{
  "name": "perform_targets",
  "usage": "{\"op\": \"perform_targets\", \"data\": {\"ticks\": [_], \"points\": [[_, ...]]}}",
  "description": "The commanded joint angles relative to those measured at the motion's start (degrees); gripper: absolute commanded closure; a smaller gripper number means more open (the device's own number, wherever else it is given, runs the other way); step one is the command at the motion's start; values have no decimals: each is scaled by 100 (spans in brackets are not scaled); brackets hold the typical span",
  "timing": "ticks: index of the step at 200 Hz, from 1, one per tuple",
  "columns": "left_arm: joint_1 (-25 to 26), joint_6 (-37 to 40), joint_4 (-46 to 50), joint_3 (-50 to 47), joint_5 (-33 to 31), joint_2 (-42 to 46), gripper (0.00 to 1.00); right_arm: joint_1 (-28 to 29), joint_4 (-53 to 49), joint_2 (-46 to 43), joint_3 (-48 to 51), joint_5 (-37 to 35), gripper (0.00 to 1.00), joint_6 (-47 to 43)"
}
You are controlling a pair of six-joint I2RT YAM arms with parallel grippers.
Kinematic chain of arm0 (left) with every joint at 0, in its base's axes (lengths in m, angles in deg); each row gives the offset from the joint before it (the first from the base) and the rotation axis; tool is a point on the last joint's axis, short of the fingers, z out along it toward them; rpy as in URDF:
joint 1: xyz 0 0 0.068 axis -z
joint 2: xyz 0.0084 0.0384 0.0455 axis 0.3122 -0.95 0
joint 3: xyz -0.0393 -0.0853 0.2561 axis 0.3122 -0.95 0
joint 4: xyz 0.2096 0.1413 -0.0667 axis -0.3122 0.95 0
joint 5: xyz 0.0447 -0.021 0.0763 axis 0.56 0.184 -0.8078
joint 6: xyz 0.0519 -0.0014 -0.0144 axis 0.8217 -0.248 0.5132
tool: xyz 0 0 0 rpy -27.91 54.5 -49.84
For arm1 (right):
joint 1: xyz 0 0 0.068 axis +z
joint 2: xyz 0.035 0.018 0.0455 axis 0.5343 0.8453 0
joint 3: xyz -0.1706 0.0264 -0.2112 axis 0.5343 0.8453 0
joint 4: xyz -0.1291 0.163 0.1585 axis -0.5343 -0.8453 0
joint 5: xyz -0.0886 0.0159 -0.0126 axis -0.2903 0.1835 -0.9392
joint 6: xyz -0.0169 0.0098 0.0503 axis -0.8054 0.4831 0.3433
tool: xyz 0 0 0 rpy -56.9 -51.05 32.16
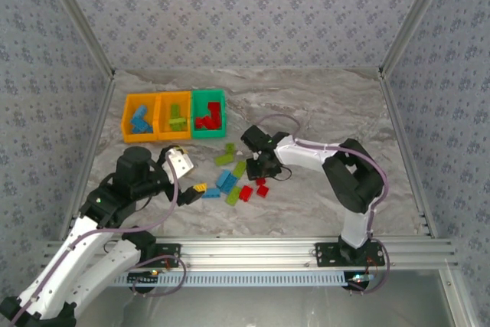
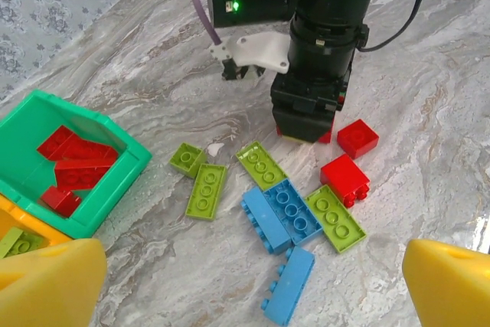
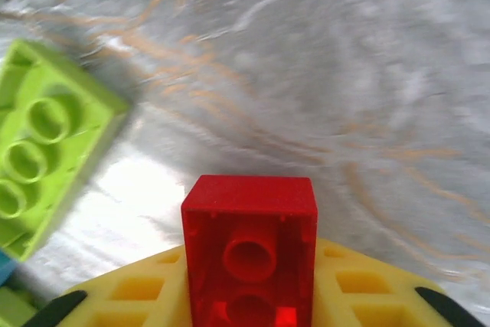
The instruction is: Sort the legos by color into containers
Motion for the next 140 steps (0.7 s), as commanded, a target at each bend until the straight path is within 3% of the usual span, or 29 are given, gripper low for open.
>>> {"op": "perform_targets", "data": {"ticks": [1, 31, 73, 96, 140], "points": [[31, 17, -199, -29, -33, 27, 1, -60, -365, -465, -53, -551, 70, 59], [14, -514, -536, -87, -673, 55, 1, 100, 224, -1237, -466, -585, 73, -108], [-534, -1280, -797, -95, -1792, 72, 1, 431, 2946, -1420, -551, -317, 73, -818], [-820, -1407, -877, -159, -1943, 90, 1, 457, 4315, -889, -651, -356, 73, -1359], [-857, -1401, -917, -266, -1975, 99, 1, 423, 4224, 750, -2261, -1066, 75, -2323]]}}
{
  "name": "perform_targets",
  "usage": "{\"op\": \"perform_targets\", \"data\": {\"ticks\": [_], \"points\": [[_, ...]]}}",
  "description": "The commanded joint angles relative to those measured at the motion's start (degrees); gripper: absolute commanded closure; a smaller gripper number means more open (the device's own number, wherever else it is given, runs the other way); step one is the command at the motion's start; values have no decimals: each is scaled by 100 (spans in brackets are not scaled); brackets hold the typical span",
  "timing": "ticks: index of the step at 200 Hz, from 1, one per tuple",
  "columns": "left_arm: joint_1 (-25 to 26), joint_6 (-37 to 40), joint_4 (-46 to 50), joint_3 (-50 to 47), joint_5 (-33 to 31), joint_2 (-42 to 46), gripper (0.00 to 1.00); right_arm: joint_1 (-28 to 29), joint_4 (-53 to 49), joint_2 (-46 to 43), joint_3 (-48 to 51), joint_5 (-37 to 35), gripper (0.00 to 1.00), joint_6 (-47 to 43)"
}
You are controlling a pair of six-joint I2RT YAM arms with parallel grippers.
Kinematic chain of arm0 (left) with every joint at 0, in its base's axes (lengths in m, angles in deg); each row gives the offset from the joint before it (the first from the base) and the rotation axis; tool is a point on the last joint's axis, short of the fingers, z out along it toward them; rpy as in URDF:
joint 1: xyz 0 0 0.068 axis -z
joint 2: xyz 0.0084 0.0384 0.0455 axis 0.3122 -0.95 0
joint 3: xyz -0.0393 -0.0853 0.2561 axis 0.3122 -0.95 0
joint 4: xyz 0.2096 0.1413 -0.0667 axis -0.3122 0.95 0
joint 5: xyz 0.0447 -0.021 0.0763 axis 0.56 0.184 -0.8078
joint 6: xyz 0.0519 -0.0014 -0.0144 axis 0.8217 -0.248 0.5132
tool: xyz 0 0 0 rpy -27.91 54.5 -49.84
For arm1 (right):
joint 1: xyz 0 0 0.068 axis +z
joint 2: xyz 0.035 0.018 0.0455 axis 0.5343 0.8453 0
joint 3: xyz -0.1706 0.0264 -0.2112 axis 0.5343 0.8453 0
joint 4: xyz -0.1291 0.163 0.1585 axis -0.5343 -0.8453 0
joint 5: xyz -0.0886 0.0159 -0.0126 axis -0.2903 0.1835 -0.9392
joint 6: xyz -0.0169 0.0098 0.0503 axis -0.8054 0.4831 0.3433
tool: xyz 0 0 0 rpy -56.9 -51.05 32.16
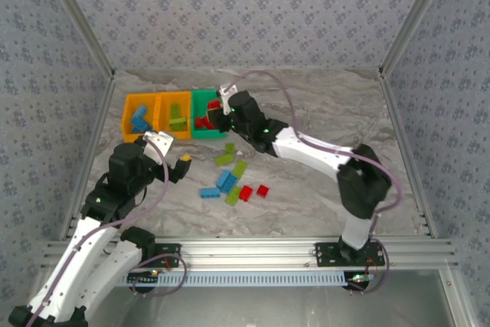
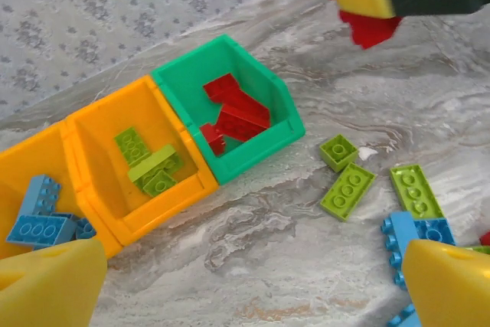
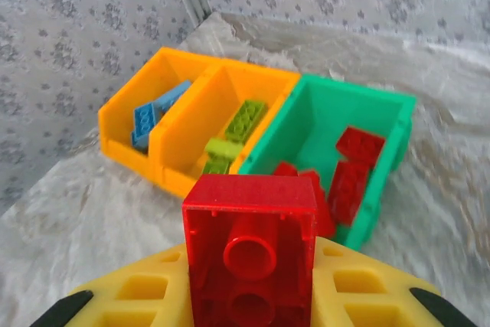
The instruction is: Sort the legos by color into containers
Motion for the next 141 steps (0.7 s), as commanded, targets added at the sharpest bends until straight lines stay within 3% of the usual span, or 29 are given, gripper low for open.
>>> {"op": "perform_targets", "data": {"ticks": [1, 24, 44, 69, 80, 89, 115, 141], "points": [[-26, -135, -180, -63, -131, 62, 1, -51, 310, 781, -841, -500, 75, -793], [-26, -117, -229, -95, -139, 53, 1, -173, -54, 1541, -1706, -566, 75, -895], [-26, -98, -237, -107, -88, 6, 1, -375, -62, 2196, -2248, -90, 73, -756], [-27, -76, -251, -111, -58, -8, 1, -534, -809, 3015, -3502, 420, 68, -631], [-26, -64, -246, -112, -65, 0, 1, -546, -1239, 3312, -4028, 397, 64, -645], [-26, -44, -226, -114, -83, 9, 1, -545, -1550, 3493, -4353, 336, 52, -676], [-26, -36, -220, -137, -163, 37, 1, -534, -1804, 3476, -4492, 206, 45, -694], [-26, -35, -230, -135, -137, -16, 1, -538, -1903, 3086, -4225, 246, 45, -756]]}}
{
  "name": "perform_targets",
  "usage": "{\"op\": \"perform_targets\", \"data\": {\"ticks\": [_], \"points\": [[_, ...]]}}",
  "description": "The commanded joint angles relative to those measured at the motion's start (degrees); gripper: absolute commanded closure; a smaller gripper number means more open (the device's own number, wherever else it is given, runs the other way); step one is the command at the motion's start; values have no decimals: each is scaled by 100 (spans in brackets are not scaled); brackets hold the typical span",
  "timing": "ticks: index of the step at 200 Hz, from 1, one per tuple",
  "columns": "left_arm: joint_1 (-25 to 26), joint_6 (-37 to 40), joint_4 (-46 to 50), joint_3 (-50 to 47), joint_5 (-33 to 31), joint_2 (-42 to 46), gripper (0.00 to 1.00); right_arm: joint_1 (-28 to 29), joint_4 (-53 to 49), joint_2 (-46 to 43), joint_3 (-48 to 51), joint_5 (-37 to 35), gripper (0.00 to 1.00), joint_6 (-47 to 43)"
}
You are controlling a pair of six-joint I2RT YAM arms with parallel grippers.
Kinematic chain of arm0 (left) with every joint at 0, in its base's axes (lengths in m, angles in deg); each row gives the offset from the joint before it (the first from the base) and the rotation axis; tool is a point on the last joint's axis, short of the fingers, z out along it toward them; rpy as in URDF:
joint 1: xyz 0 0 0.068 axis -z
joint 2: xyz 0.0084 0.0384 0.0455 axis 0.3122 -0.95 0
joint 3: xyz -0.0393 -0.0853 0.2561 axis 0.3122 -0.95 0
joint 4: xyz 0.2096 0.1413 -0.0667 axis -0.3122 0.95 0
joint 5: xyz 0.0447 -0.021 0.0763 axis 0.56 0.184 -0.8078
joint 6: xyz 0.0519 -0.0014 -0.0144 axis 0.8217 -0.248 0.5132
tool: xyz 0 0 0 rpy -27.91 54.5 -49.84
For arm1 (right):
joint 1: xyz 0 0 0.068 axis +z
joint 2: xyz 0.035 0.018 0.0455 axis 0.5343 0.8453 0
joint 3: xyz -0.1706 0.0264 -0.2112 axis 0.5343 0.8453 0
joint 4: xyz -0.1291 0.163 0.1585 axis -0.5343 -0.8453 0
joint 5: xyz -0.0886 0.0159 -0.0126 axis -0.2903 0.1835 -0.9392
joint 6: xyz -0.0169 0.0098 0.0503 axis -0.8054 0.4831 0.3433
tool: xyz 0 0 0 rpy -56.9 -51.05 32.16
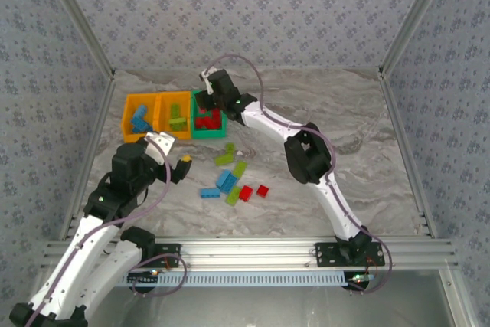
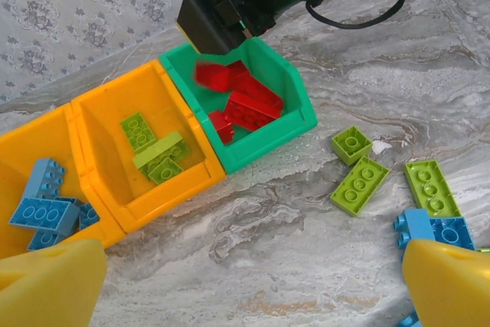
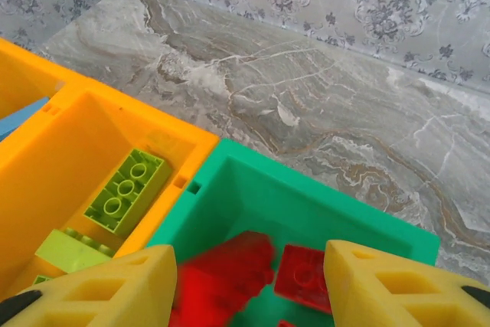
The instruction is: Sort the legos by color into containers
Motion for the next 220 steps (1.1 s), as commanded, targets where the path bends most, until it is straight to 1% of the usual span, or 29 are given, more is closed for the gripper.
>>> {"op": "perform_targets", "data": {"ticks": [1, 25, 41, 54, 73, 84, 106, 115, 123, 140, 148, 159, 176, 199, 220], "points": [[-26, -3, -177, -17, -43, -17, 1, 53, -403, -435, 21, 65, 45, -102], [-26, -43, -159, -5, -81, -63, 1, 99, -482, -1292, 783, -23, 45, -170], [-26, -169, -99, 43, -142, -158, 1, 127, -428, -2143, 1707, -101, 45, -177], [-17, -420, 250, 323, -172, -392, 1, 131, -437, -2912, 2474, -90, 43, -122], [36, -1444, 1121, 1045, -579, -960, 1, 131, -880, -4010, 3370, 54, 30, -14], [121, -2070, 1439, 1276, -616, -1223, 2, 132, -1363, -4550, 3743, 129, 24, 124], [441, -3370, 1393, 1411, -548, -1845, 13, 122, -2199, -5454, 4457, 289, 13, 583], [641, -3714, 1295, 1462, -438, -2230, 15, 75, -2492, -5714, 4652, 471, 10, 870], [844, -3943, 992, 1531, -383, -2598, 17, 13, -2805, -5883, 4779, 694, 8, 1073], [1256, -4076, 623, 1813, -239, -3520, 16, -55, -3354, -6146, 4971, 820, 4, 1383], [1444, -4102, 535, 2000, -326, -3988, 15, -67, -3529, -6247, 5065, 747, 3, 1487], [1632, -4222, 437, 2277, -641, -4588, 14, -94, -3597, -6403, 5298, 615, 1, 1683], [1687, -4459, 221, 2597, -891, -5379, 13, -183, -3501, -6685, 5818, 713, 0, 1940], [1686, -4692, 75, 2998, -1357, -6230, 13, -289, -3360, -7123, 6245, 733, 0, 2201], [1687, -4642, -31, 3344, -1315, -6849, 13, -402, -3370, -7515, 6559, 733, 0, 2423]]}}
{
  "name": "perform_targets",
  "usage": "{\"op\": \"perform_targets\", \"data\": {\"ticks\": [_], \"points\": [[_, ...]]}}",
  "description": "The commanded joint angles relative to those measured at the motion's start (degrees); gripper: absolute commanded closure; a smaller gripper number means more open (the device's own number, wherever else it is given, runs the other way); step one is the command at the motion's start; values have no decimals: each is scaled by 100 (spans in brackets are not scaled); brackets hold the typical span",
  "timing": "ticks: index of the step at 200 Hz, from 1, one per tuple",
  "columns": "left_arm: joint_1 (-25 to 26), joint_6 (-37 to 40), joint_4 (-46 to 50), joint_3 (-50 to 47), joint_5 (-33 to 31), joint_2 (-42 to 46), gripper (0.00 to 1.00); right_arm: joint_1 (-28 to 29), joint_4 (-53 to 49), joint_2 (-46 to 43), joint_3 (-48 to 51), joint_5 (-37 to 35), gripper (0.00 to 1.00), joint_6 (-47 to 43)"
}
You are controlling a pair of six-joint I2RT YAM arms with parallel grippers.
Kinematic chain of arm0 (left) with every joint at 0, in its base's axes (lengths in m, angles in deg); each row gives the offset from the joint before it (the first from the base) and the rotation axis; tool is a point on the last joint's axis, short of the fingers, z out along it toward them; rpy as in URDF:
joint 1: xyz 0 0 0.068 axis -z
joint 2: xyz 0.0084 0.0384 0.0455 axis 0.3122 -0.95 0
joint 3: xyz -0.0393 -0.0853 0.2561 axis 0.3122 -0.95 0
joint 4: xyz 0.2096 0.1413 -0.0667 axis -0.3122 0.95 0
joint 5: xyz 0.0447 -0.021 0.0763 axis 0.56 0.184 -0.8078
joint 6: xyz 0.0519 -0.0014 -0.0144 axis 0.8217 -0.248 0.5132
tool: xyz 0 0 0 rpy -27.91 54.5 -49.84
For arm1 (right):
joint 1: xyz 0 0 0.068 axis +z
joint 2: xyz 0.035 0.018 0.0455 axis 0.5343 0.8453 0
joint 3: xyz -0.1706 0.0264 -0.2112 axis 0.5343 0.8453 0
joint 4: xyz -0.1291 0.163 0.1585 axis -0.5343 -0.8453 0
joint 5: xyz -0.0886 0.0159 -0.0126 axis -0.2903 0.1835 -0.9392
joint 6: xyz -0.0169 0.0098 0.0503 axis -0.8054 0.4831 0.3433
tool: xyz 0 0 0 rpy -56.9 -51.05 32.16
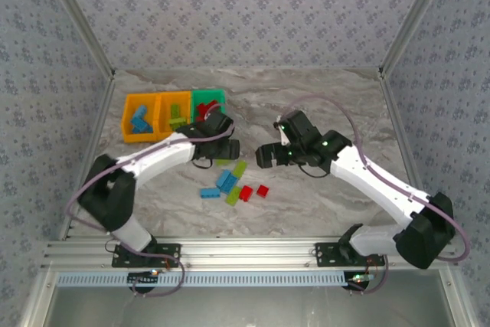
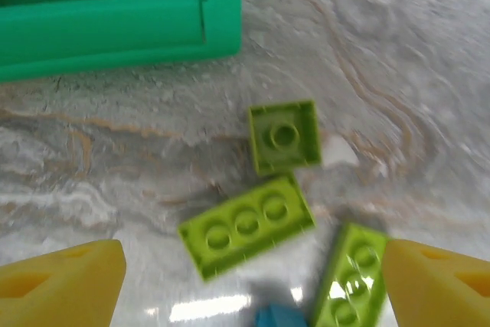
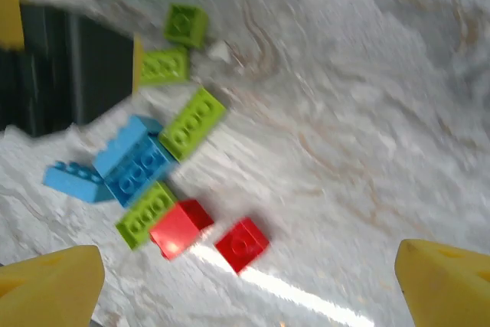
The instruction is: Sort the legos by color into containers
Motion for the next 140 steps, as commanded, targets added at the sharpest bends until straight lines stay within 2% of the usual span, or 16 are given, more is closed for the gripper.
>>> {"op": "perform_targets", "data": {"ticks": [1, 31, 71, 103, 123, 140], "points": [[2, -235, -234, 485, -302, -474, 13, -117, -105, -527, 223, 86, 0, 491], [2, -191, -301, 837, -239, -1137, 17, -70, -493, -817, 492, 170, 0, 810], [2, -130, -320, 1083, -204, -1540, 44, 219, -990, -1321, 761, -110, 0, 1338], [-11, -83, -321, 1070, -161, -1506, 64, 278, -847, -1611, 790, 44, 0, 1549], [-9, -59, -323, 1017, -110, -1263, 69, 333, -767, -1581, 654, 27, 0, 1569], [-9, -32, -512, 752, -198, -721, 71, 371, -679, -1525, 530, -18, 0, 1557]]}}
